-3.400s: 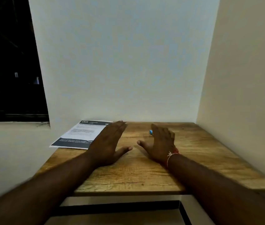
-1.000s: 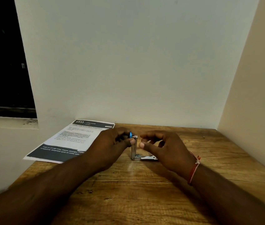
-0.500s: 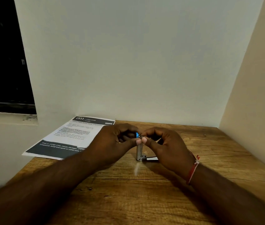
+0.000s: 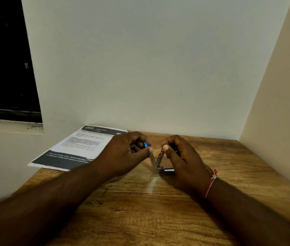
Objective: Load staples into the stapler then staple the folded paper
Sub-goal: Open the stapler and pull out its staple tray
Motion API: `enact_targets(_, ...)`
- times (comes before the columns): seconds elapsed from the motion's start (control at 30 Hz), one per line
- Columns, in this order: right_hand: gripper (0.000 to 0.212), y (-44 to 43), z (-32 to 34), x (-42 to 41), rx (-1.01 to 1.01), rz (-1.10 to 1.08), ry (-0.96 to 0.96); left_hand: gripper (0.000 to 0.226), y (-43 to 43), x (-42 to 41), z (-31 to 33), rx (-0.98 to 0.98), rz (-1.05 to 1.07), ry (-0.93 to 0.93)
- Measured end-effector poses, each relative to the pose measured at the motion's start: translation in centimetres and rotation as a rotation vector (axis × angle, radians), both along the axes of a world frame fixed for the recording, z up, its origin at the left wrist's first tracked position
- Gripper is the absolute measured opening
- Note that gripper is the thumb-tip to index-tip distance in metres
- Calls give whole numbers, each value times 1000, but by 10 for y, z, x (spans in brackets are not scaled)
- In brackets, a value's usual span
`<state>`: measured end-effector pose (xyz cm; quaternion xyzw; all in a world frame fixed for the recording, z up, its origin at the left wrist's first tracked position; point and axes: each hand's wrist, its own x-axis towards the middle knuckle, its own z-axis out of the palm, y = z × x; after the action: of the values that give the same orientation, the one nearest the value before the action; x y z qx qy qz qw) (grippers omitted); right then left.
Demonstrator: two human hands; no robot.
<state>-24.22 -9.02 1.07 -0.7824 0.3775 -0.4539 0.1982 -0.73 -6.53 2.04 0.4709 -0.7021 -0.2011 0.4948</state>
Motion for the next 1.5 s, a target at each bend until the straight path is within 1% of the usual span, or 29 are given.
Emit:
enact_targets(0.07,11,-8,-1,-8,122,12,-123,15,-2,8,2,38,7,-17)
enact_targets(0.13,14,-16,-3,-16,202,38,-190,17,-2,15,2,76,-10,-81)
enact_targets(0.3,21,-28,-7,-20,225,62,-187,17,6,15,0,175,-44,-266)
enact_targets(0.4,18,-27,-6,-20,239,76,-201,24,11,12,-1,188,-72,-376)
enact_targets(0.47,15,-25,-5,-20,249,72,-203,29,11,11,-1,186,-98,-404)
enact_targets(0.5,14,-24,-5,-19,260,66,-204,33,11,9,-2,182,-111,-402)
enact_targets(0.53,14,-24,-5,-19,269,59,-203,42,11,7,-3,167,-116,-404)
enact_targets(0.6,15,-24,-5,-19,277,47,-192,69,9,1,-7,95,-102,-459)
enact_targets(0.63,16,-24,-5,-18,282,46,-192,79,9,-1,-9,51,-92,-511)
enact_targets(0.7,16,-23,-4,-18,309,51,-223,86,9,-5,-12,-31,-93,-624)
enact_targets(0.77,16,-21,-2,-18,361,64,-270,85,10,-7,-14,-95,-103,-708)
enact_targets(0.83,16,-20,-2,-17,416,89,-315,82,9,-8,-16,-135,-99,-742)
enact_targets(1.1,15,-19,-1,-15,435,97,-288,87,4,-8,-21,-95,-108,-658)
enact_targets(1.33,15,-20,-1,-15,407,54,-243,74,3,-8,-21,-90,-97,-647)
enact_targets(1.5,15,-21,-2,-14,399,19,-216,59,4,-9,-22,-83,-97,-610)
